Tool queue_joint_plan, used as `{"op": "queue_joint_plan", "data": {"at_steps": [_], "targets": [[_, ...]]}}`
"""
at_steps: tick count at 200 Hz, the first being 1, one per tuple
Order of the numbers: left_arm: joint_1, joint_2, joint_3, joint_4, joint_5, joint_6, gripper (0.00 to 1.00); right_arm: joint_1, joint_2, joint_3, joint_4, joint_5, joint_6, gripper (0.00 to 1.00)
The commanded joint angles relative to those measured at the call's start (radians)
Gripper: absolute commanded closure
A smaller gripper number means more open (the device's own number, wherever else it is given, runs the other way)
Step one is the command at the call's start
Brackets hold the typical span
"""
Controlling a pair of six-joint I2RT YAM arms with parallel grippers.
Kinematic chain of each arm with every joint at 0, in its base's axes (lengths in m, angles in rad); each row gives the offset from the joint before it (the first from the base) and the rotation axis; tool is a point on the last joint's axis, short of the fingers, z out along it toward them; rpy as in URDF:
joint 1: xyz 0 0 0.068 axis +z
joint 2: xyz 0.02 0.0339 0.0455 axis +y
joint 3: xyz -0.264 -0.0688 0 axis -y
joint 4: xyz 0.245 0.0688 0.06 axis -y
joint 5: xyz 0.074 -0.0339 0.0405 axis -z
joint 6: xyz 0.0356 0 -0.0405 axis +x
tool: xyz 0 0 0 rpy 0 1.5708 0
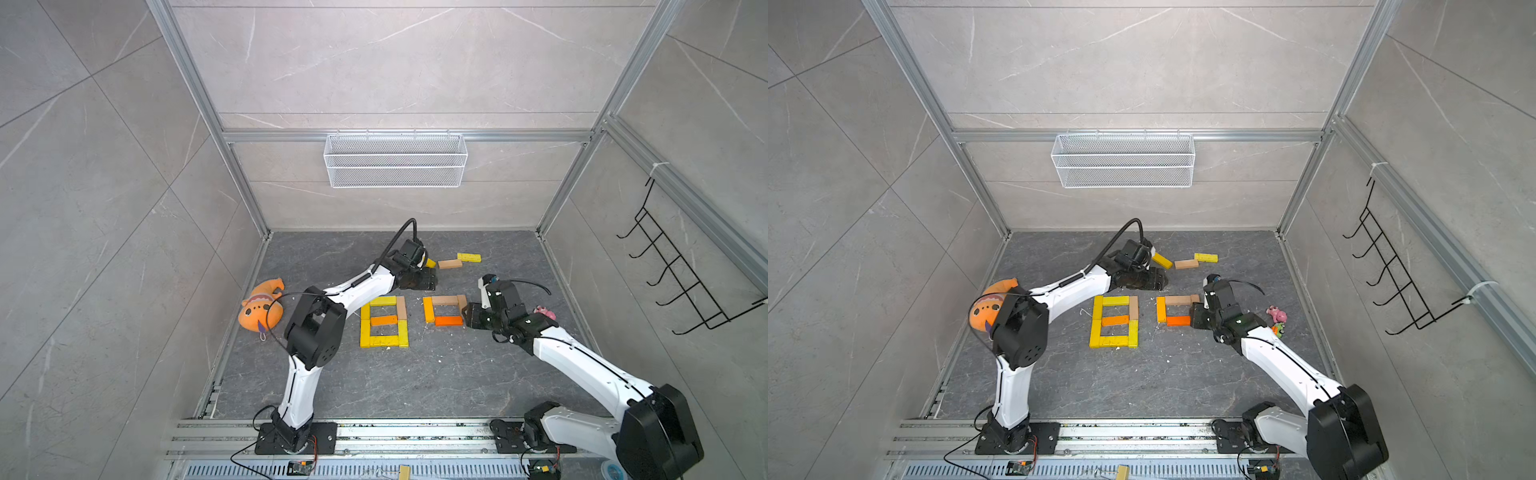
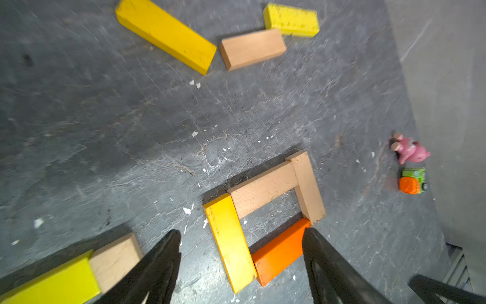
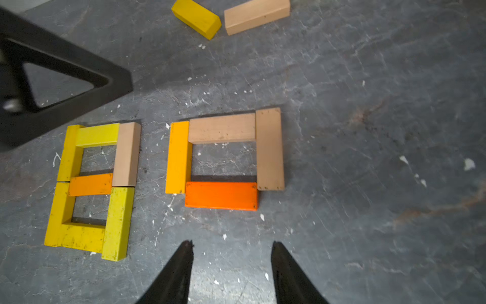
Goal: Assemble the number 8 with building blocks
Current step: Adjust the building block at the center of the board, then pick up the building block from the center of the board.
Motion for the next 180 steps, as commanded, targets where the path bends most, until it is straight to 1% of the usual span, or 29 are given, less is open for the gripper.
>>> {"op": "queue_joint_plan", "data": {"at_steps": [1,18,32,54,83,120,130,158,180], "targets": [[0.002,-0.137,-0.125,0.089,-0.041,-0.025,0.22,-0.011,0.084,0.082,0.058,-0.050,-0.103,0.48],[0.002,-0.229,-0.226,0.128,-0.050,-0.046,0.18,-0.018,0.174,0.161,0.066,-0.070,-0.152,0.46],[0.002,-0.306,-0.315,0.164,-0.051,-0.073,0.08,-0.022,0.259,0.240,0.058,-0.100,-0.195,0.43],[0.001,-0.419,-0.441,0.210,-0.059,-0.106,0.00,-0.025,0.390,0.363,0.048,-0.127,-0.262,0.40],[0.001,-0.522,-0.541,0.211,-0.065,-0.131,0.00,-0.033,0.543,0.528,0.034,-0.132,-0.332,0.36],[0.002,-0.621,-0.641,0.226,-0.061,-0.157,0.00,-0.044,0.743,0.778,-0.047,-0.147,-0.403,0.31],[0.001,-0.640,-0.661,0.226,-0.067,-0.157,0.00,-0.046,0.805,0.856,-0.085,-0.152,-0.421,0.30],[0.000,-0.659,-0.692,0.227,-0.077,-0.157,0.00,-0.048,0.984,1.092,-0.197,-0.170,-0.457,0.31],[0.000,-0.650,-0.690,0.217,-0.087,-0.147,0.00,-0.048,1.130,1.300,-0.302,-0.165,-0.470,0.33]]}}
